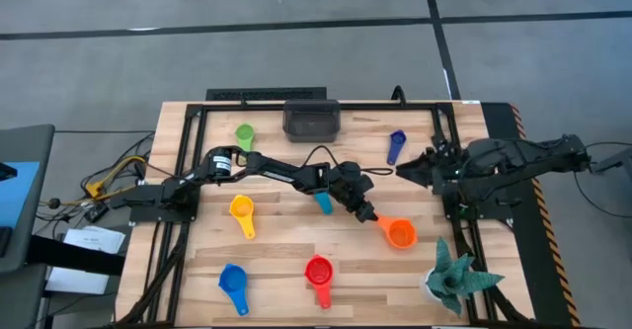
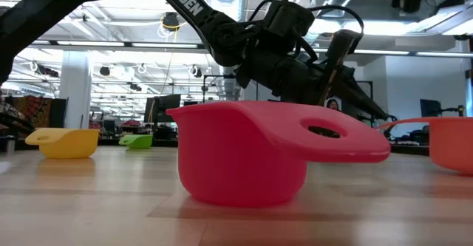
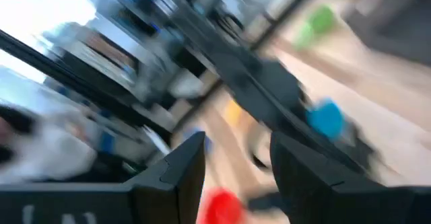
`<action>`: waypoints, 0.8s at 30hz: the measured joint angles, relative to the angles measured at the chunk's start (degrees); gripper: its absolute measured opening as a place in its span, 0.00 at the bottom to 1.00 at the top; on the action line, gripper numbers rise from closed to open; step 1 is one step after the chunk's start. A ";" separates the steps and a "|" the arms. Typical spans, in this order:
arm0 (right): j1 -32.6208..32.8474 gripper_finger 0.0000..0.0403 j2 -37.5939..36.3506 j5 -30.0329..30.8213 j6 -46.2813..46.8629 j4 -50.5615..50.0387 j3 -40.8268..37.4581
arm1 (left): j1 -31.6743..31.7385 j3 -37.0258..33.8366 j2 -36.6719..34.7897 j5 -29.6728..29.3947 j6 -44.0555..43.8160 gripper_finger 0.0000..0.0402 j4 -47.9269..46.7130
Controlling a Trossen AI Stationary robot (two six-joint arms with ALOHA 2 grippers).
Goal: Nest measuring cups in basket
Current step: Move the orange measuring cup to the center of the table
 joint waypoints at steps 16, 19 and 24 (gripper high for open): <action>0.02 0.32 1.27 -4.64 3.41 -19.61 -0.06 | 0.00 0.00 0.00 -0.56 0.04 0.13 -0.44; 0.07 0.30 2.21 -6.83 3.72 -23.18 -0.06 | 0.01 0.00 0.00 -0.91 0.03 0.11 -0.45; 1.16 0.29 4.67 -8.90 3.74 -24.68 -0.06 | 0.19 0.00 0.00 -0.95 0.09 0.08 -1.01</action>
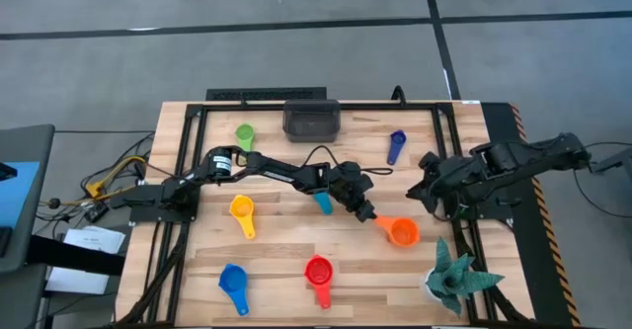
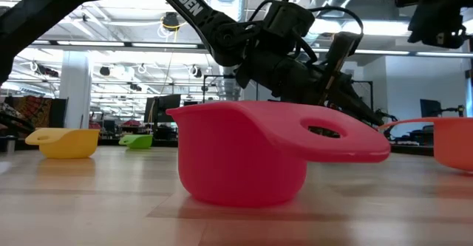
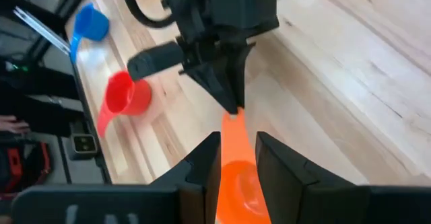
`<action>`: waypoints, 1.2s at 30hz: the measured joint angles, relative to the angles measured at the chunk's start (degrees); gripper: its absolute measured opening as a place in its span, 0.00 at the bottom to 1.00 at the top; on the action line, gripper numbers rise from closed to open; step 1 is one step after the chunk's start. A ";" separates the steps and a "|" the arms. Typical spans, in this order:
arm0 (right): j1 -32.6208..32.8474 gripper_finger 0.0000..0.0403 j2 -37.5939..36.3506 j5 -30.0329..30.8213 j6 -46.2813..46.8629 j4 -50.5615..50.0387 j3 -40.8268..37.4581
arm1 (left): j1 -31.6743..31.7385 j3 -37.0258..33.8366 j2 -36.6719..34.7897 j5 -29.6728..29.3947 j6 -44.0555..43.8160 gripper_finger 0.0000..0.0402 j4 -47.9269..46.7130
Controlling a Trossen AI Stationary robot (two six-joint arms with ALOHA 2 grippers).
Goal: Nest measuring cups in basket
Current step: Move the orange measuring cup to the center of the table
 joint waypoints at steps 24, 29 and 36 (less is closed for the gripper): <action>1.85 0.37 0.16 -1.44 -0.24 0.06 0.04 | 1.73 0.00 -0.09 6.16 22.67 0.56 -1.17; 1.85 0.38 0.16 -1.55 -0.41 0.02 0.04 | 0.65 0.02 -0.13 1.98 38.09 0.65 1.02; 1.85 0.39 0.16 -1.62 -0.52 0.04 0.04 | -0.95 0.02 -0.15 -4.11 50.86 0.68 1.10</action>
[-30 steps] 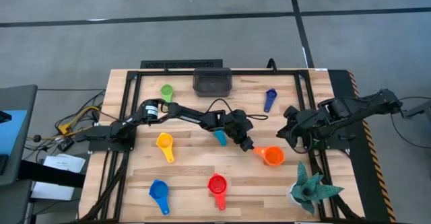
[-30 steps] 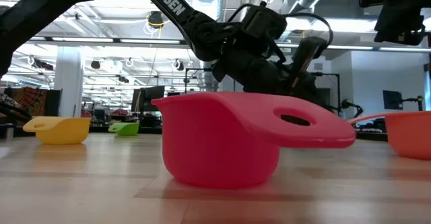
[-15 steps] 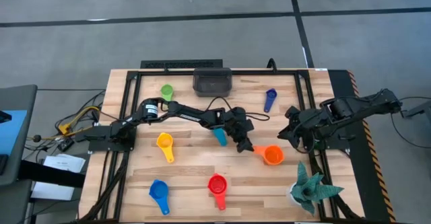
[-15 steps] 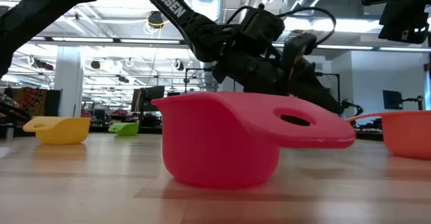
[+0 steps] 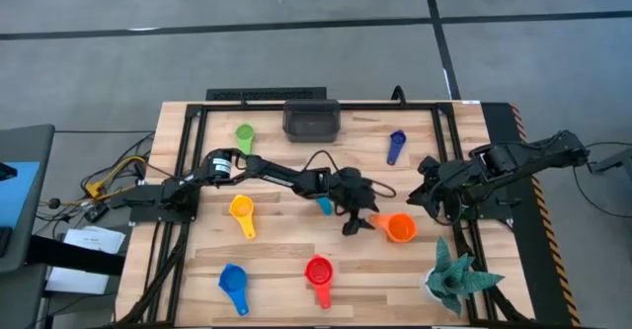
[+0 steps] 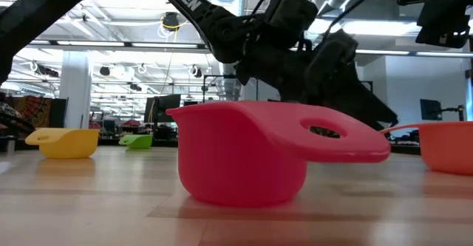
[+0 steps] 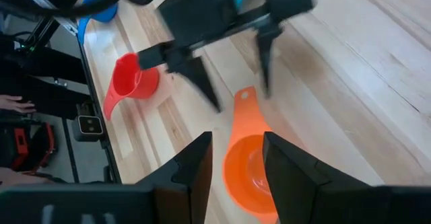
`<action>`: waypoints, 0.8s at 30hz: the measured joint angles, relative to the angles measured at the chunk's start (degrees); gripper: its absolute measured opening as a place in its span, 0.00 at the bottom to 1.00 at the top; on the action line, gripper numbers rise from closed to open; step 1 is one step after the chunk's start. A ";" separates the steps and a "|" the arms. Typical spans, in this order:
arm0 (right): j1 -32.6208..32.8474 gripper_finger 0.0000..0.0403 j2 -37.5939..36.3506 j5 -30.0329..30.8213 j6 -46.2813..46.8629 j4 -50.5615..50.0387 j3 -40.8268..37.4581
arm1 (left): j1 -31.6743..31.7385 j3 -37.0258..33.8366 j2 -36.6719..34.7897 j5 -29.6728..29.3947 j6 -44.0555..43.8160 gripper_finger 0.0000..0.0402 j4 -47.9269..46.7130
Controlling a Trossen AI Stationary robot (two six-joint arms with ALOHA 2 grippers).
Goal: Nest measuring cups in basket
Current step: Move the orange measuring cup to the center of the table
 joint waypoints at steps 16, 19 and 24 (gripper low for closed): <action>0.00 0.39 0.09 -0.38 0.55 0.00 0.00 | 0.10 0.00 0.00 -3.49 3.73 0.69 -0.52; 0.00 0.40 0.09 -0.39 1.39 0.00 0.00 | -0.18 0.00 0.00 -3.06 4.61 0.69 -0.52; 0.00 0.40 0.09 -0.39 1.81 0.02 0.00 | -0.66 0.00 0.00 -3.05 9.11 0.67 -0.52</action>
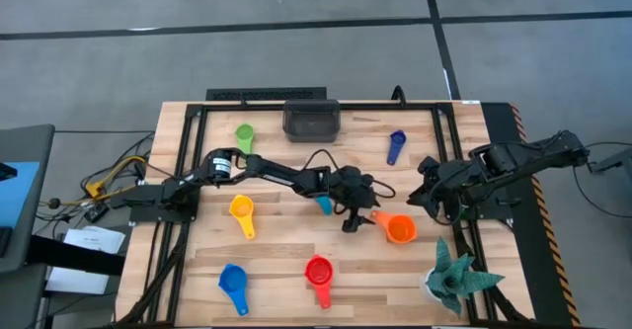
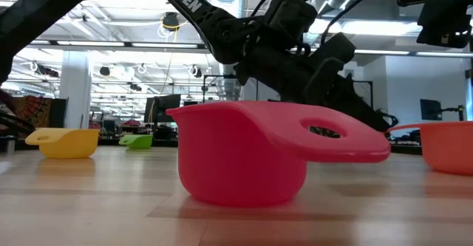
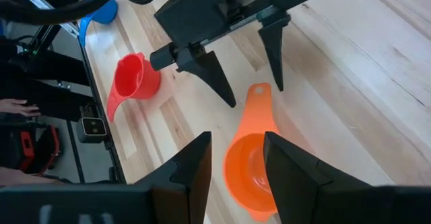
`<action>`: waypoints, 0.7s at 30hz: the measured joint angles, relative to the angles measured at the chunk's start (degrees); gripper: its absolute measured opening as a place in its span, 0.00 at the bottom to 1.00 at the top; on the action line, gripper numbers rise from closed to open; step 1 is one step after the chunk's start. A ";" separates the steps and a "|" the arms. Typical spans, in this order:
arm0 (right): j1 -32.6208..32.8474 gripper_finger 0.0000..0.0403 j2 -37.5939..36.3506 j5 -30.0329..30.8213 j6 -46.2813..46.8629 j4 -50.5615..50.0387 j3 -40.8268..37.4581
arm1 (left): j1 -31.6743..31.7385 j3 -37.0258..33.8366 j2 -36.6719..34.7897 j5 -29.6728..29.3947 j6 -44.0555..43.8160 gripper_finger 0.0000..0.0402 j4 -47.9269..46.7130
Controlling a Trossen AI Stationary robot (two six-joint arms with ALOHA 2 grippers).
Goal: Nest measuring cups in basket
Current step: Move the orange measuring cup to the center of the table
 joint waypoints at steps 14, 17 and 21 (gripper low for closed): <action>0.00 0.39 0.00 0.02 1.86 0.04 0.00 | -0.31 0.00 -0.02 -1.99 2.96 0.60 -1.73; 0.00 0.39 0.00 0.02 1.86 0.04 0.00 | -0.31 0.00 -0.02 -2.03 2.73 0.60 -2.19; -0.07 0.39 0.00 0.02 2.33 0.41 0.00 | -0.31 0.00 -0.02 -2.64 2.70 0.60 -2.58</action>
